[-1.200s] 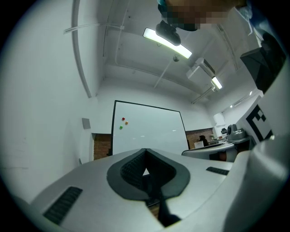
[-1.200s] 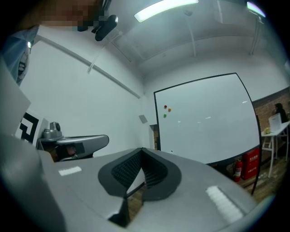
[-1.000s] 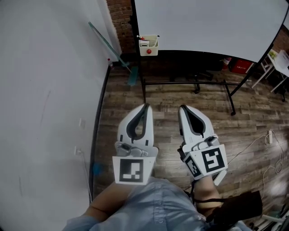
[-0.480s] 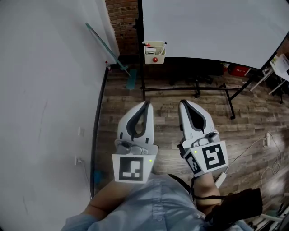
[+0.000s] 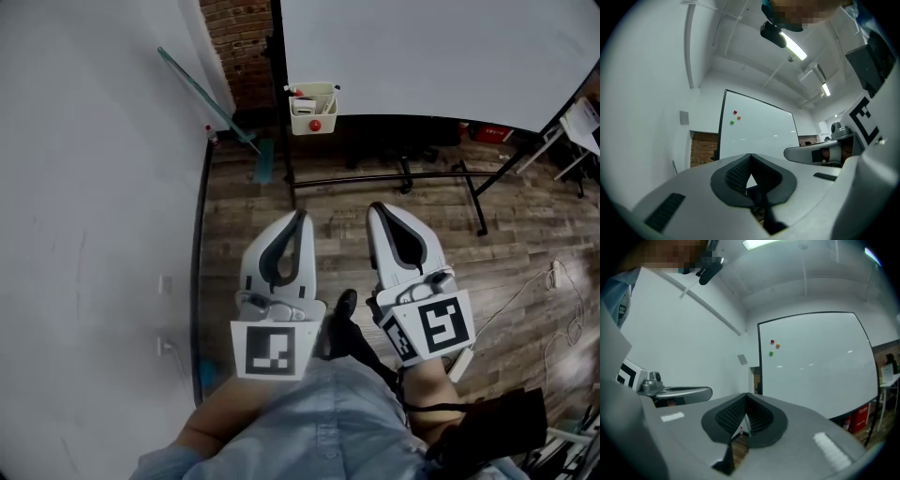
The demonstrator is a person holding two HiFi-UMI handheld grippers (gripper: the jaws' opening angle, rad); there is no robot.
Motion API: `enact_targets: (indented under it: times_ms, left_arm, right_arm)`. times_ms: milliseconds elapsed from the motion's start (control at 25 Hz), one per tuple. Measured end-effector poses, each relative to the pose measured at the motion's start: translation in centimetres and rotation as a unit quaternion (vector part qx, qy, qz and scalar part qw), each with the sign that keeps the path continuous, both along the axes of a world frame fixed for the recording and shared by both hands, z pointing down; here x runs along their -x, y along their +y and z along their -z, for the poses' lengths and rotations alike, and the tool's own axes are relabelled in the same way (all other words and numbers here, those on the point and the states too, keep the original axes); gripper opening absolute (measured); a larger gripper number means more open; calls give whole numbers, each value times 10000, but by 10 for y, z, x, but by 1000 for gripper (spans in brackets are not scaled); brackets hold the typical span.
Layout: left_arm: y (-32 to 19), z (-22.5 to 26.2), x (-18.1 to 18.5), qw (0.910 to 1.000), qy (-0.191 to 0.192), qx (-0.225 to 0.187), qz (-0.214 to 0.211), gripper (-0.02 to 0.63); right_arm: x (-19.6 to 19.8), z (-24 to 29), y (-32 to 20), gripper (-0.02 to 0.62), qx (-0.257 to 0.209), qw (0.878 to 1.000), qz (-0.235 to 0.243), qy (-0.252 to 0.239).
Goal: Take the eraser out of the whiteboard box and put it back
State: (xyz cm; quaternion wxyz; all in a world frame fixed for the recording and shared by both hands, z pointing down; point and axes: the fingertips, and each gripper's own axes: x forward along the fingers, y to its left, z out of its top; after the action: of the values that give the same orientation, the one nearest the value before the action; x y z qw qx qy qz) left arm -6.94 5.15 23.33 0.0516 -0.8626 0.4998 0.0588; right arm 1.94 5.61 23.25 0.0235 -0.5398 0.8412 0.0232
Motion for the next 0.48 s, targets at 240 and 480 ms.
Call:
enact_targets:
  times_ms: [240, 480]
  left_arm:
    - [-34, -8, -14, 9999, -90, 51, -79, 5]
    - [-84, -9, -32, 9998, -165, 107, -43, 5]
  right_arm:
    - [-12, -5, -33, 2, 7, 10000, -56, -64]
    - [-19, -7, -80, 2, 59, 9997, 193, -97]
